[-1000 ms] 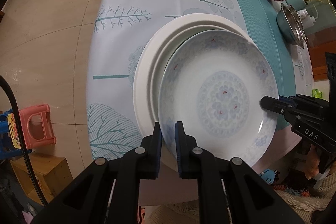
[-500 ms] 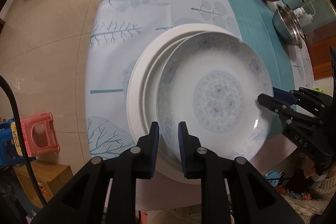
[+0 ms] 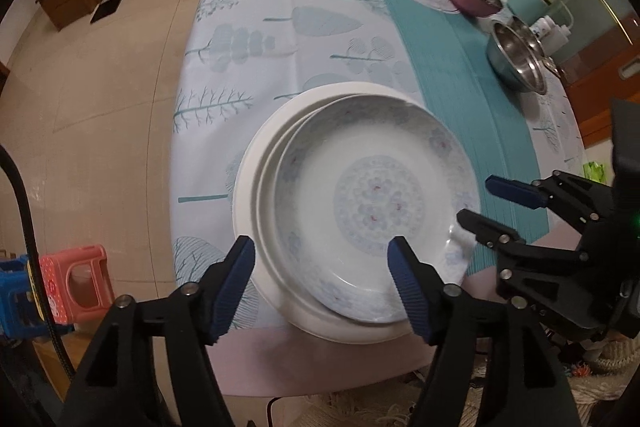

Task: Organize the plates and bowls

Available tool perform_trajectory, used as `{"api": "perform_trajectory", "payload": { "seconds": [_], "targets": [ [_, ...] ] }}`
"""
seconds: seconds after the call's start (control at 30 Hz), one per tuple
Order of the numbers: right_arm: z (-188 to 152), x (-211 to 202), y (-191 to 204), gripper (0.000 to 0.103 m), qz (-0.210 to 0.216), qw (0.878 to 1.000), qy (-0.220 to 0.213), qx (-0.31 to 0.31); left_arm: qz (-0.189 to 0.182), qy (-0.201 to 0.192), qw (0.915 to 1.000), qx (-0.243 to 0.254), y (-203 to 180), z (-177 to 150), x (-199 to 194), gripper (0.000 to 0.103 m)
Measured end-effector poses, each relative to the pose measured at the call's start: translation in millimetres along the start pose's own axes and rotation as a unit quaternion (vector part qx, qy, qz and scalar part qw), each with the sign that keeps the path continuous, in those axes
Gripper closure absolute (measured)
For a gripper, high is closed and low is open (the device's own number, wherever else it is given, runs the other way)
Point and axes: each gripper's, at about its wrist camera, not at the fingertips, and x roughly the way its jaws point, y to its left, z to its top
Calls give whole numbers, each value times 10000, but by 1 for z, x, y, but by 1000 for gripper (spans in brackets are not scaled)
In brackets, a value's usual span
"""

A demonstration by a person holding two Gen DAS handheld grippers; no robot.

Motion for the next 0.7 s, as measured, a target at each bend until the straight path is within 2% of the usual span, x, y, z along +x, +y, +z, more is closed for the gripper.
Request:
{"api": "perform_trajectory", "payload": {
  "seconds": [0.03, 0.1, 0.23, 0.4, 0.5, 0.7],
  "targets": [
    [-2, -1, 1, 61, 10, 10000, 4, 22, -19, -54, 10000, 15, -3, -2, -4, 27],
    [-8, -2, 2, 61, 18, 10000, 14, 69, -88, -153, 9998, -2, -3, -8, -12, 25],
    [-20, -7, 3, 61, 53, 9997, 47, 213, -300, -273, 9992, -46, -6, -20, -23, 22],
    [-36, -17, 0, 61, 90, 9989, 34, 449, -389, -326, 9987, -32, -11, -27, -24, 22],
    [-45, -27, -4, 61, 56, 9982, -40, 589, -431, -346, 9985, 30, -15, -27, -24, 22],
    [-58, -55, -22, 61, -57, 9949, -287, 965, -528, -656, 9961, 275, -37, -16, -38, 22]
  ]
}}
